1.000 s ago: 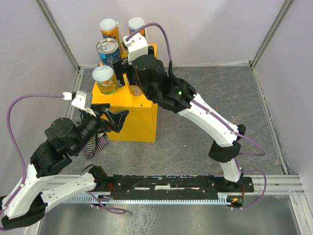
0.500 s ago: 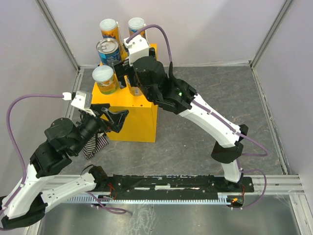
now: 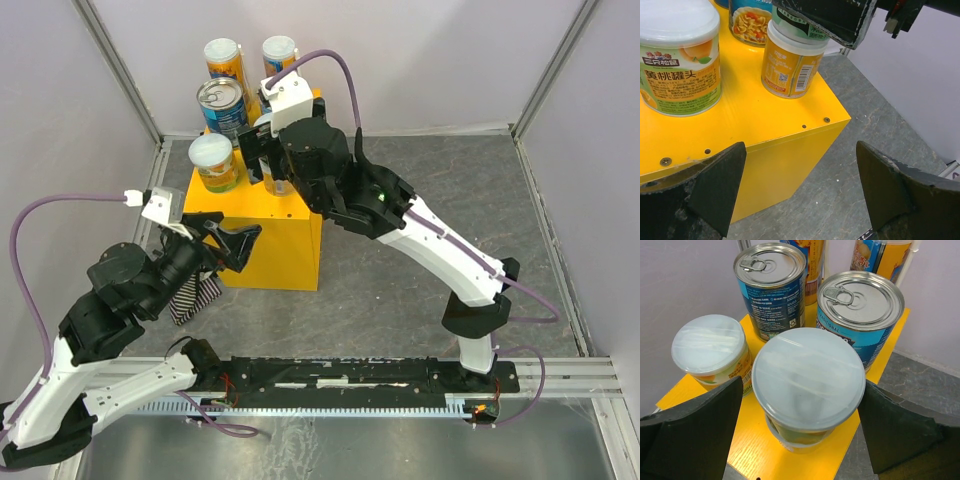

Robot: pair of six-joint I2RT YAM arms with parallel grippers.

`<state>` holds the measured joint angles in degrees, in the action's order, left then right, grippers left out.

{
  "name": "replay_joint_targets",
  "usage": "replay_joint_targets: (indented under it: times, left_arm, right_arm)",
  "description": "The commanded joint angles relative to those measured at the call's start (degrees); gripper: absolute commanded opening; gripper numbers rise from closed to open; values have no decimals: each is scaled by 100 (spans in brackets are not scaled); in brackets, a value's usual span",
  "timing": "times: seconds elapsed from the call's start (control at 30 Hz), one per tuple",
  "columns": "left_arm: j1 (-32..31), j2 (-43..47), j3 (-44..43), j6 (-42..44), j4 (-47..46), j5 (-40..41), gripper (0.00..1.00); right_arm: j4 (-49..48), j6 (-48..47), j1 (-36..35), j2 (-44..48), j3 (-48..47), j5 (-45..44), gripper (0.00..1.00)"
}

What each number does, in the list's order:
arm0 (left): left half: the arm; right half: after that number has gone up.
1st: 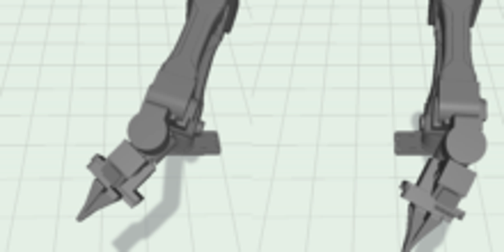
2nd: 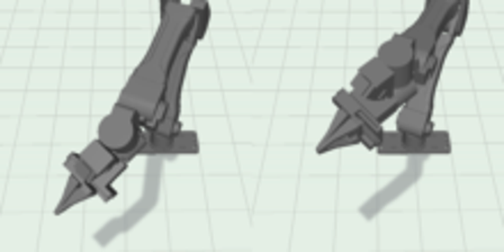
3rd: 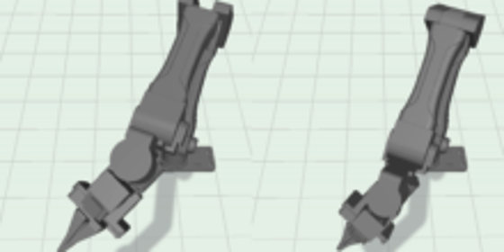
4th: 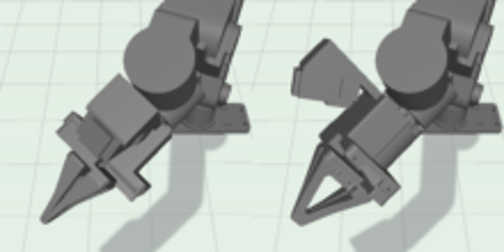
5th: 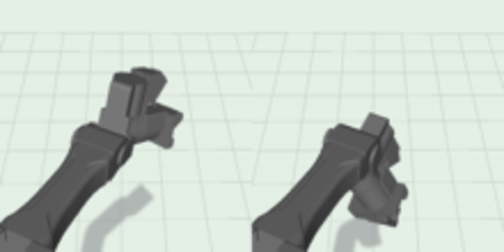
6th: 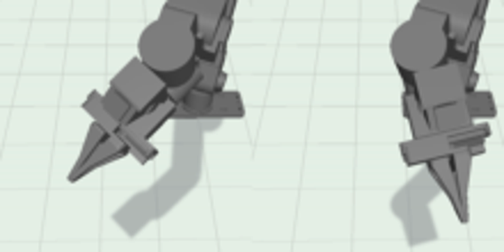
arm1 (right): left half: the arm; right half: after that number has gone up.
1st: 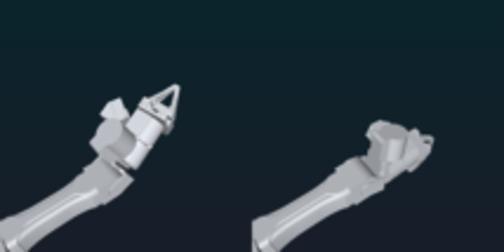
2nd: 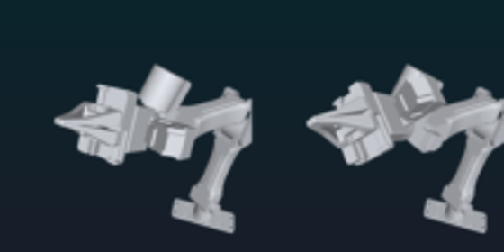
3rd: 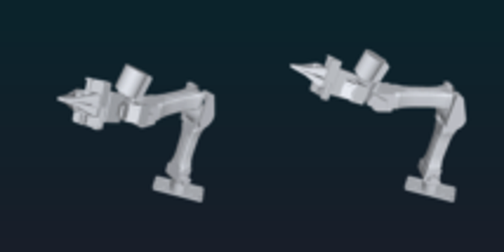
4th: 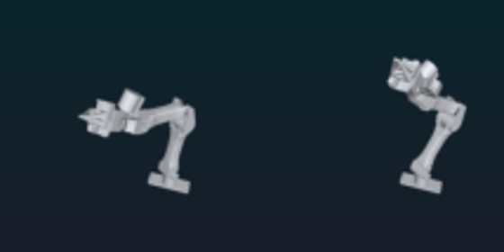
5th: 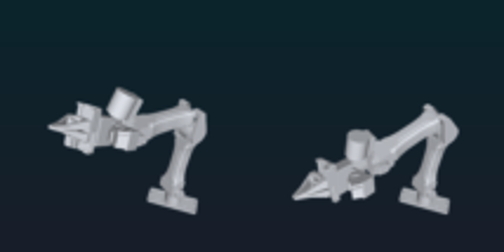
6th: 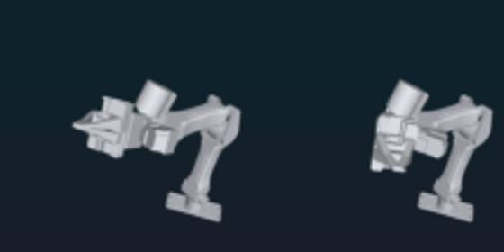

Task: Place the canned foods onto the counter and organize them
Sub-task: Place the canned food on the counter.

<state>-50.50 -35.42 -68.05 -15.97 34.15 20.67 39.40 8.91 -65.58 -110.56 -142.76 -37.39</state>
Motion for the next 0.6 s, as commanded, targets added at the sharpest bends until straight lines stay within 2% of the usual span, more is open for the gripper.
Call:
replay_joint_targets:
  times: [0.0, 0.57]
  left_arm:
    - [8, 73, -112, -176, -171, 3, 96]
    - [5, 325, -321, -408, 74, 354, 96]
  right_arm:
    - [-210, -93, -90, 299, 4, -122, 99]
    - [-276, -199, -655, 1102, 829, -629, 99]
